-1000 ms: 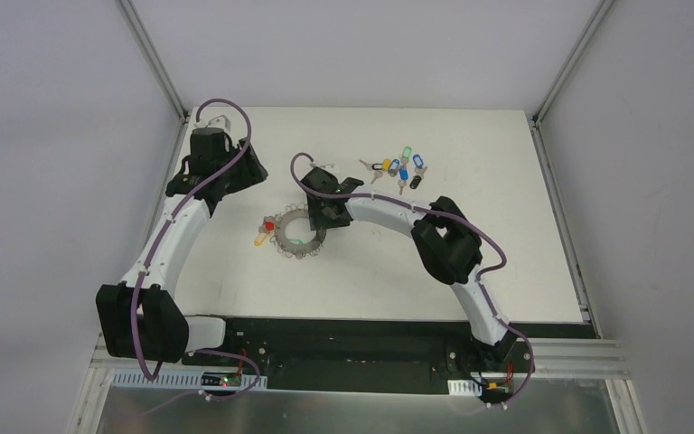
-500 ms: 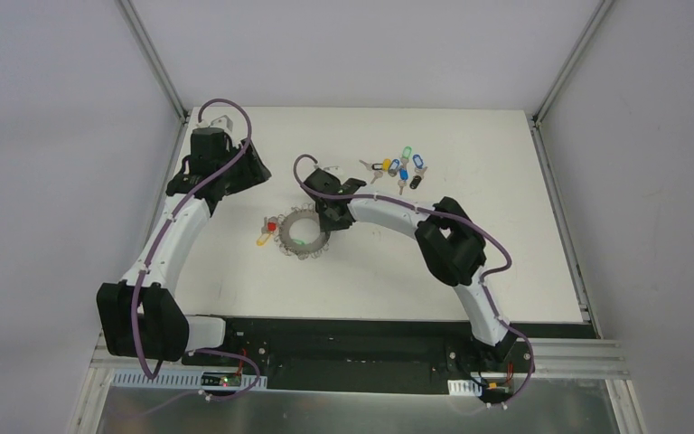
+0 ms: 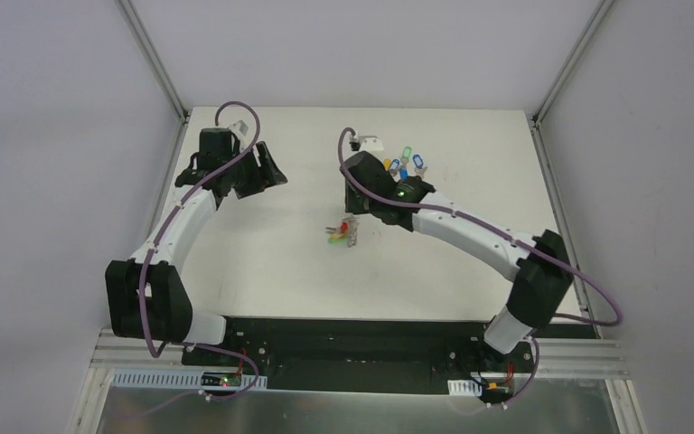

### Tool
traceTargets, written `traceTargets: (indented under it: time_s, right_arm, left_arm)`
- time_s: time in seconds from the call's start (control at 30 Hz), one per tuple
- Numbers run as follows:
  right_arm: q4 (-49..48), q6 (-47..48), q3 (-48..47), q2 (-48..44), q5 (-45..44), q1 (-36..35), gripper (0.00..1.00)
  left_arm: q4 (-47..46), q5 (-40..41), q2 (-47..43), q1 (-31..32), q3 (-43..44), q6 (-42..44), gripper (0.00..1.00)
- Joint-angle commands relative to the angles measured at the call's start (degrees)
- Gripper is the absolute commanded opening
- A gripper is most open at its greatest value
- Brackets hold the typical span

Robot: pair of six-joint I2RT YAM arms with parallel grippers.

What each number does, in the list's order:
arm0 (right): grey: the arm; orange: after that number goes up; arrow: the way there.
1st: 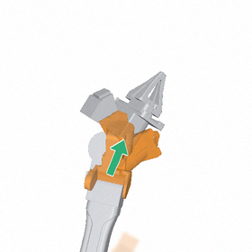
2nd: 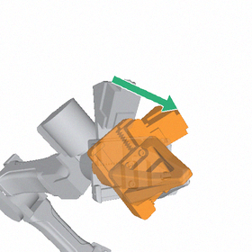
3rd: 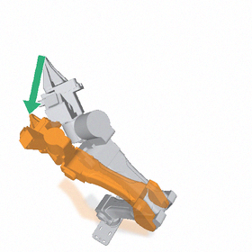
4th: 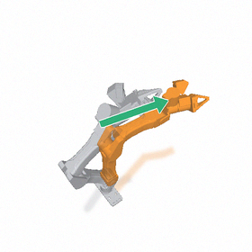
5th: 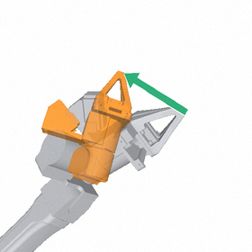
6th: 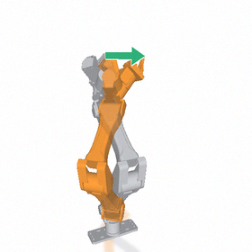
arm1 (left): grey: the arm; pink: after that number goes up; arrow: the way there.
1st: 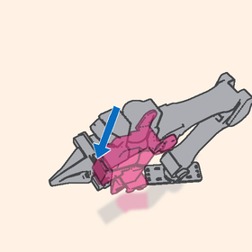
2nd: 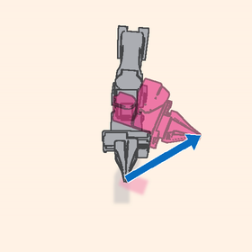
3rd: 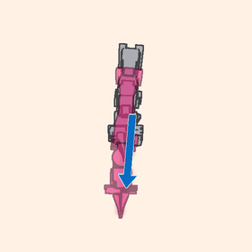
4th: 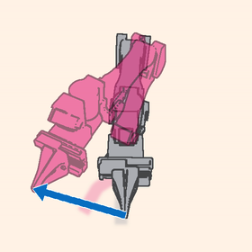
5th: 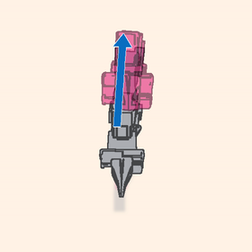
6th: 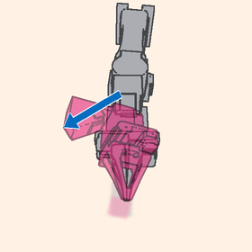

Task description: Remove the keys from the keyring

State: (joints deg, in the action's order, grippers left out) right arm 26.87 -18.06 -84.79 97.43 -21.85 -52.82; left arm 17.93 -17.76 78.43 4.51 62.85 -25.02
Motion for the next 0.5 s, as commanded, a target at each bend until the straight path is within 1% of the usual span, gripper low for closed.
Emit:
traceTargets:
  time_s: [0.0,0.13,0.37,0.4,0.47]
  right_arm:
    - [-4.56,2.35,4.98,-10.66,-2.63,-0.18,0.28]
    - [-5.12,3.14,7.62,-16.83,-2.94,-0.18,0.28]
    - [-5.07,3.03,9.08,-21.87,-0.76,-0.14,0.28]
    - [-4.92,3.09,9.26,-22.15,-1.01,-0.15,0.31]
    - [-2.97,3.03,9.33,-22.13,-2.25,0.11,0.43]
  left_arm:
    - [-3.97,-13.42,2.94,-0.01,-0.10,-0.76,0.71]
    - [-5.92,-20.77,6.68,0.06,0.18,-2.26,0.72]
    - [-7.67,-24.41,8.06,0.22,0.19,-3.71,0.72]
    - [-7.77,-24.43,7.97,0.24,0.13,-3.77,0.72]
    - [-7.74,-24.27,7.96,0.23,0.09,-3.77,0.72]
